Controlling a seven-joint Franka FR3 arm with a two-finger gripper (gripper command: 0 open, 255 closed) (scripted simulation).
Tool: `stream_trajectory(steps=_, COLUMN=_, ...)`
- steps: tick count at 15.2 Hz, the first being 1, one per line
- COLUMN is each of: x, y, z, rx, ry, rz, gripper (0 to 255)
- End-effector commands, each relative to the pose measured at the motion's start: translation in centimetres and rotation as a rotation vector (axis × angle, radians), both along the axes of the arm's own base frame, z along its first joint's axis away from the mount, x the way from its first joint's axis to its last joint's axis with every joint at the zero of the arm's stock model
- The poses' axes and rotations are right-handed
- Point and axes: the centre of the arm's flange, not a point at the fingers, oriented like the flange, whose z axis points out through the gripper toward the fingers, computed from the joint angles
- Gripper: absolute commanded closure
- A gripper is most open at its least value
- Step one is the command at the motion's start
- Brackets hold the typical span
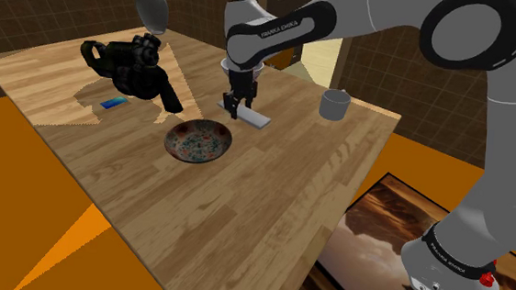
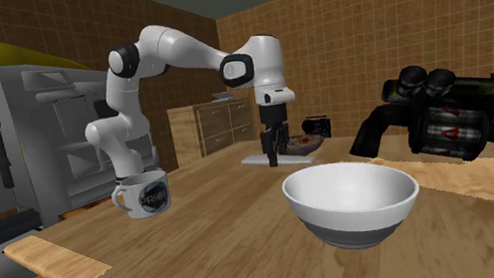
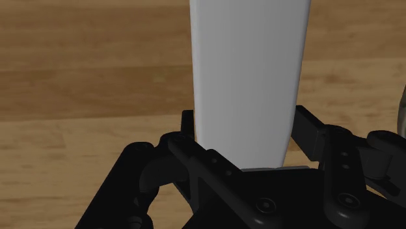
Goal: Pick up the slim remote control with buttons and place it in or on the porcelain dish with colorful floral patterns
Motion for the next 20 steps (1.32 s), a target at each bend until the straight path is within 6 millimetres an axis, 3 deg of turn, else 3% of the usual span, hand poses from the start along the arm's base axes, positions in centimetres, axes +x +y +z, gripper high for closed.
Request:
stream_trajectory(steps=1, x=0.0, y=-0.1, z=1.1, rx=0.000, ry=0.000, rz=0.000, gripper=255)
stream_trajectory(steps=16, x=0.0, y=-0.1, z=9.0, rx=0.000, ry=0.000, rz=0.000, gripper=255)
stream_trajectory(steps=20, x=-1.4, y=5.0, z=9.0, rx=0.000, ry=0.000, rz=0.000, gripper=255)
